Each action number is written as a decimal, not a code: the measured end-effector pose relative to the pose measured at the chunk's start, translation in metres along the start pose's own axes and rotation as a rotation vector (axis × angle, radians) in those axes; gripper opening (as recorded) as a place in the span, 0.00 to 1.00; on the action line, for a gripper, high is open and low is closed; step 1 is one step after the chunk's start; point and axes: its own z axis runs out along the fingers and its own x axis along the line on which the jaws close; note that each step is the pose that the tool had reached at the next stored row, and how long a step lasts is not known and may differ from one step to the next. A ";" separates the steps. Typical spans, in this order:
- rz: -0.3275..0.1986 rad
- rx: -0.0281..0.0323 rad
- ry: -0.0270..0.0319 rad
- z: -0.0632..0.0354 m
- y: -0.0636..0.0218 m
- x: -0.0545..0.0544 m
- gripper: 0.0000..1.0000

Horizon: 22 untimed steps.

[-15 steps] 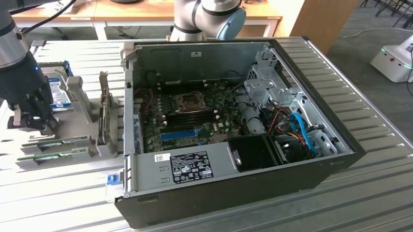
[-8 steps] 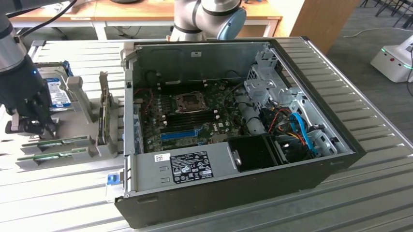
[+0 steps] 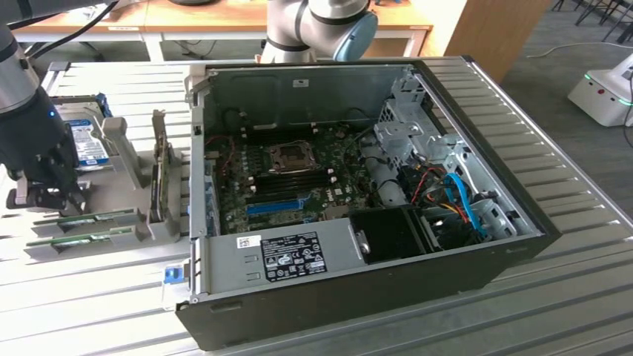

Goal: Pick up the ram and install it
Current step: 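Pick up the ram and move it above insertion slot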

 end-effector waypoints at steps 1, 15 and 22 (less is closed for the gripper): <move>0.000 -0.0001 0.0001 -0.0001 0.0000 0.000 0.29; 0.000 -0.0001 0.0000 0.0073 -0.0001 0.000 0.29; 0.000 0.0000 0.0000 0.0147 -0.0003 0.000 0.29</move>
